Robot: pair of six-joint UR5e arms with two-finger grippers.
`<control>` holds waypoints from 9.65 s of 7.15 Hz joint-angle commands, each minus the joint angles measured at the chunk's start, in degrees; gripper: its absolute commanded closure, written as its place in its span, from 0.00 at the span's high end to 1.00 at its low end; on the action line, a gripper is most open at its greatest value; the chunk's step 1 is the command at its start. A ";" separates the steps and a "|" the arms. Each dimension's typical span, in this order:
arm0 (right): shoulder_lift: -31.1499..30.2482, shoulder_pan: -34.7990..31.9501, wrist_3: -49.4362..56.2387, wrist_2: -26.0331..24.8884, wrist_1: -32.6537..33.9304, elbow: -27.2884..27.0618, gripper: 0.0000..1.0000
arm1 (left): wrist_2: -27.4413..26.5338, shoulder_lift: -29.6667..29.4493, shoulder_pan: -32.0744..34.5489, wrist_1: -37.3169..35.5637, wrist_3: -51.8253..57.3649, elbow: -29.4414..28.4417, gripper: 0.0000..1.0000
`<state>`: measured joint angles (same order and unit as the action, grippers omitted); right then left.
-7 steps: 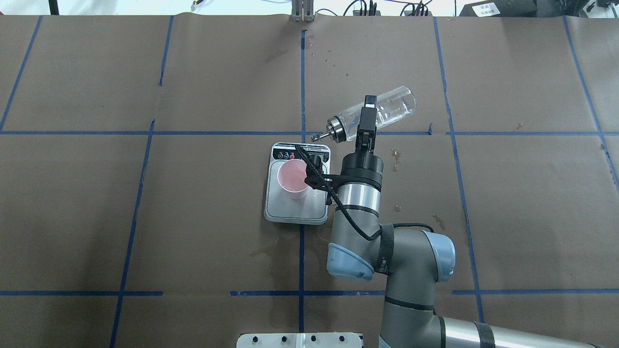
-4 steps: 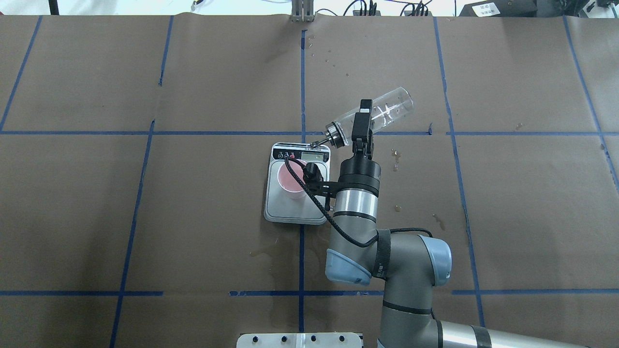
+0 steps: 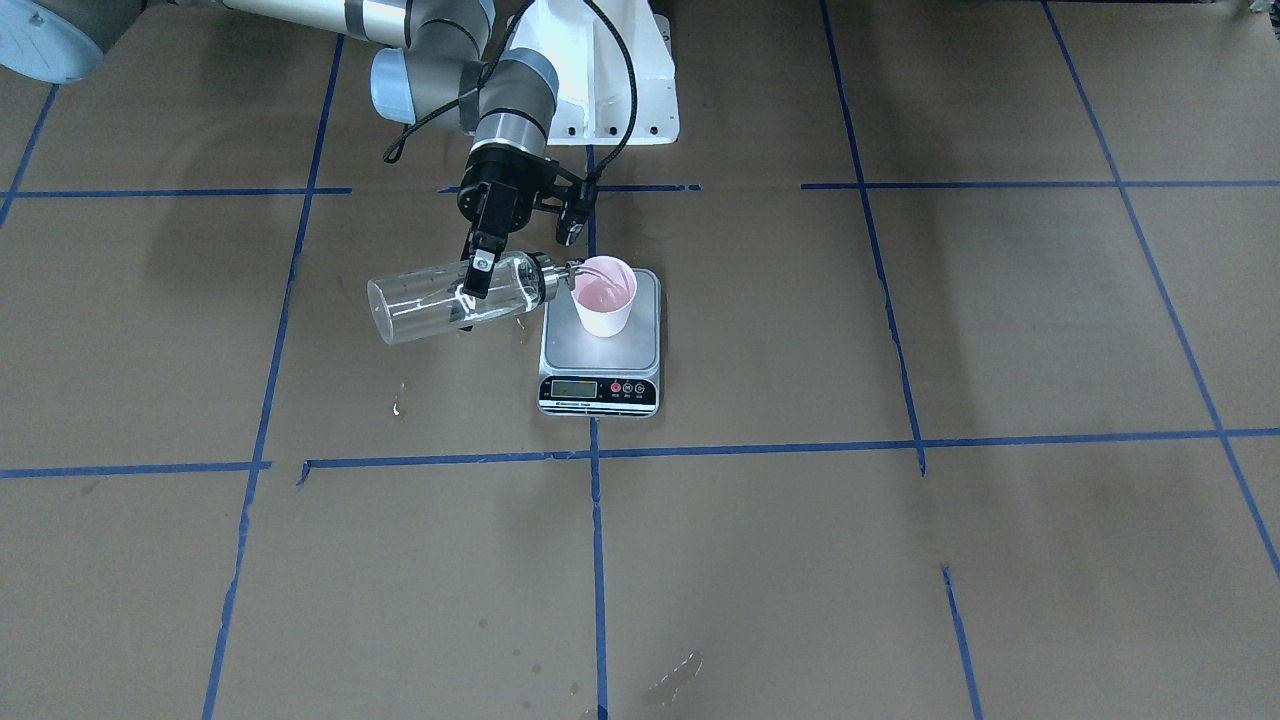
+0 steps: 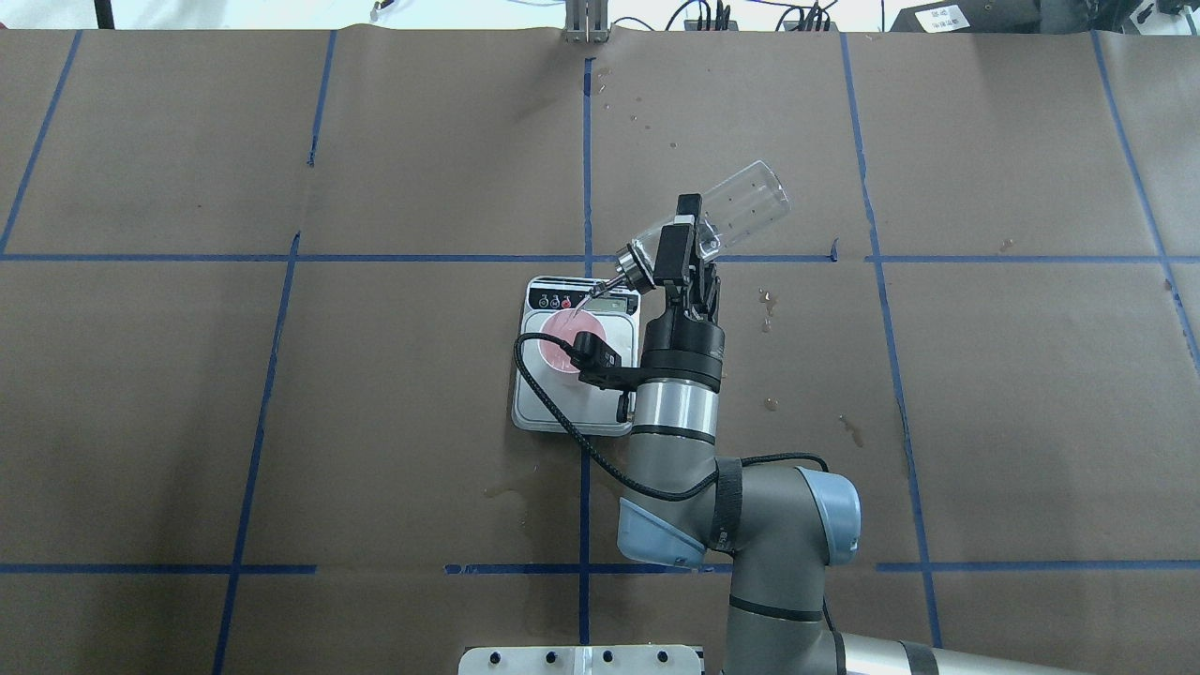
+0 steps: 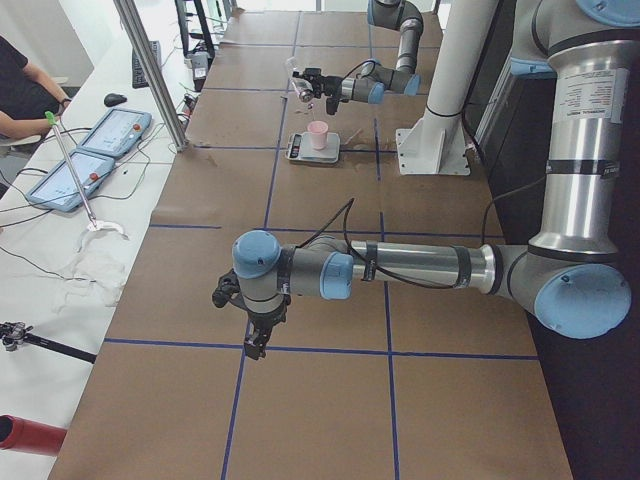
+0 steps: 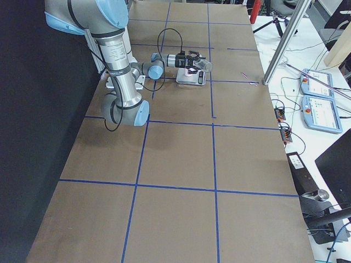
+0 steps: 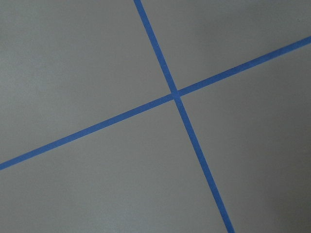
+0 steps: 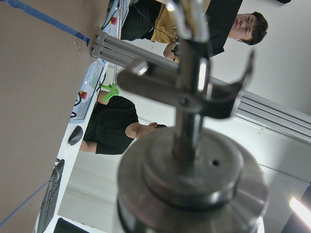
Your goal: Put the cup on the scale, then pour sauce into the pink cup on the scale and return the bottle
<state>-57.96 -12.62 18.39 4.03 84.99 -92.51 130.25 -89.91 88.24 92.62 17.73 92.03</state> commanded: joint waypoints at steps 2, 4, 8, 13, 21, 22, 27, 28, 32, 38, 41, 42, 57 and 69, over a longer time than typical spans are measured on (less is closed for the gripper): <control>-0.13 0.40 1.64 -3.31 0.00 0.40 0.00 | 0.09 -0.61 -0.09 0.02 -0.07 -1.23 1.00; -0.31 0.66 6.02 -8.04 0.00 0.40 0.00 | 0.09 -0.79 -0.09 0.02 -0.15 -1.23 1.00; -0.66 1.02 11.67 -11.59 -0.52 0.49 0.00 | 0.09 -0.88 -0.09 0.02 -0.24 -1.23 1.00; -1.10 1.63 9.48 -8.69 -8.95 1.37 0.00 | 3.13 -0.79 -0.09 -0.16 -0.51 -0.53 1.00; -1.45 1.28 6.49 0.09 -35.31 6.03 0.00 | 4.04 -1.84 -0.09 -0.51 -0.77 -0.09 1.00; -1.45 1.28 6.22 1.24 -37.77 6.03 0.00 | 4.04 -2.11 -0.09 -0.51 -0.77 -0.09 1.00; -3.99 0.76 -15.35 8.35 -43.14 5.15 0.00 | 3.95 -2.90 -0.09 -0.60 -0.77 -0.09 1.00; -4.18 0.41 -16.45 9.93 -45.50 5.06 0.00 | 3.95 -2.99 -0.09 -0.60 -0.77 -0.09 1.00; -9.34 -2.92 -34.69 18.27 -47.11 3.93 0.00 | 3.95 -3.16 -0.09 -0.60 -0.86 0.44 1.00; -17.87 -10.58 -48.54 33.92 -46.94 0.16 0.00 | 4.04 -3.34 -0.09 -0.60 -0.86 0.52 1.00; -24.20 -12.95 -56.92 42.35 -39.01 -9.83 0.00 | 3.95 -3.34 -0.09 -0.60 -0.86 0.52 1.00; -27.18 -13.31 -65.16 46.73 -31.37 -16.66 0.00 | 3.95 -3.25 0.00 -0.60 -0.86 1.22 1.00; -33.18 -13.05 -97.76 53.37 -28.48 -14.28 0.00 | 3.87 -3.34 -0.18 -0.60 -0.86 1.14 1.00; -33.36 -12.17 -97.76 55.21 -28.48 -14.53 0.43 | 2.90 -4.57 -0.18 -0.60 -0.86 0.61 1.00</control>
<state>-91.32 -24.79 -79.39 59.12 56.51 -106.95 133.16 -94.41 88.07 92.02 16.87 92.71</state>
